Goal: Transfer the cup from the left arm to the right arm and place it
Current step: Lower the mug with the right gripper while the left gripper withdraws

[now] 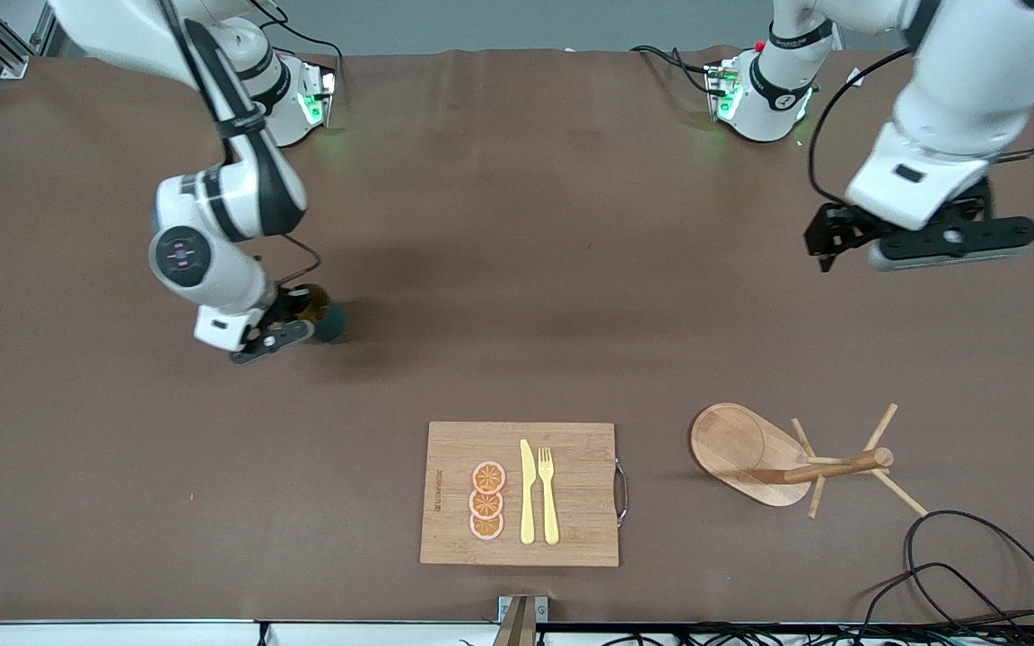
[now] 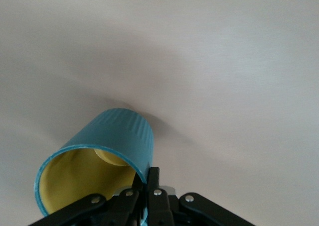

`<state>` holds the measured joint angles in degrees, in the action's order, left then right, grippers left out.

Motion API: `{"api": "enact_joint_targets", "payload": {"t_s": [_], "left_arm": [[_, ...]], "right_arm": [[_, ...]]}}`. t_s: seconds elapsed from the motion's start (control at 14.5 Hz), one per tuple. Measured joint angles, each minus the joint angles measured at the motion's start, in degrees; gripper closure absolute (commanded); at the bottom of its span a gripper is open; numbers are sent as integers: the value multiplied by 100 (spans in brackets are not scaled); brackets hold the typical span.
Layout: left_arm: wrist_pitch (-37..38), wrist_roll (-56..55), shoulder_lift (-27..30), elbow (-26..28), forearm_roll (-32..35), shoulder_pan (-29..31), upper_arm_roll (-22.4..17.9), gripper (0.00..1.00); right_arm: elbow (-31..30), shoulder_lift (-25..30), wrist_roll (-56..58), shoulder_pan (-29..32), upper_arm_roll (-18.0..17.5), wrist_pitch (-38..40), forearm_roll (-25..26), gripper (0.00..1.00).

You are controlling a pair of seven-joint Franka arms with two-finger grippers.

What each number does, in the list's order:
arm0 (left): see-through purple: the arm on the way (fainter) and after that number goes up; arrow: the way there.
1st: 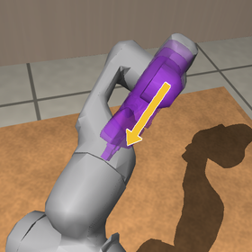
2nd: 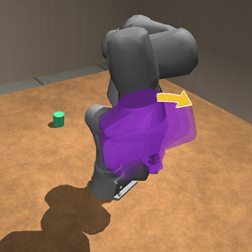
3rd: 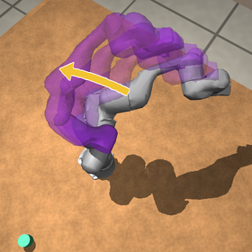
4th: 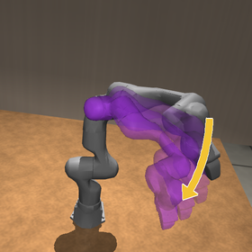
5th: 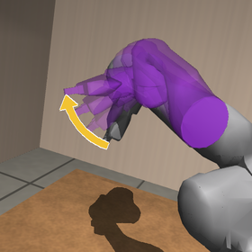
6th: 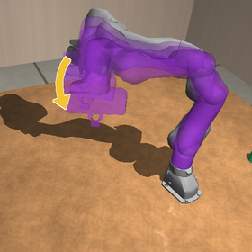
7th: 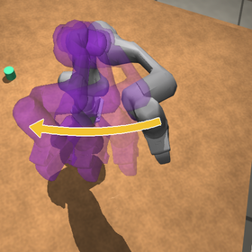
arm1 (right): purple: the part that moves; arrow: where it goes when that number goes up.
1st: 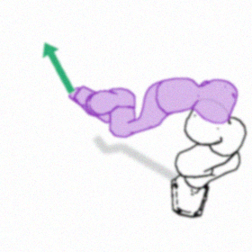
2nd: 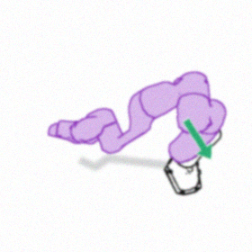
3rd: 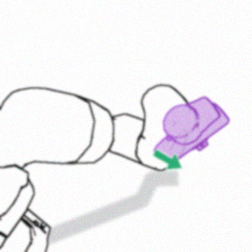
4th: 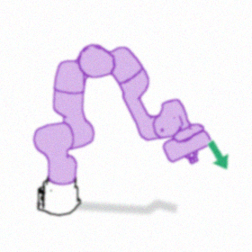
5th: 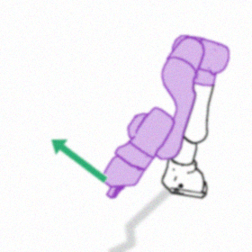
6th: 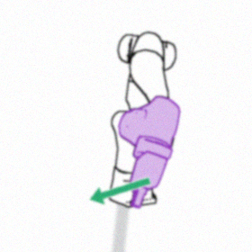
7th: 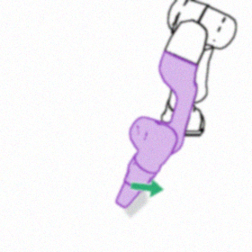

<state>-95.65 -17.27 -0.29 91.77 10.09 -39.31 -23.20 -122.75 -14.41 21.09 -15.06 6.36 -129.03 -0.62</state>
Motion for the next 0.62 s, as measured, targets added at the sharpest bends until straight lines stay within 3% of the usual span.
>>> {"api": "enact_joint_targets", "payload": {"t_s": [0.28, 0.62], "left_arm": [[683, 721, 2, -572, -245, 623, 26, 0], [1306, 1060, 4, -950, -426, 967, 34, 0]], "right_arm": [[132, -29, 1573, 993, 14, -15, 94, 100], [156, -246, 1972, 1455, 7, -274, 629, 100]]}}
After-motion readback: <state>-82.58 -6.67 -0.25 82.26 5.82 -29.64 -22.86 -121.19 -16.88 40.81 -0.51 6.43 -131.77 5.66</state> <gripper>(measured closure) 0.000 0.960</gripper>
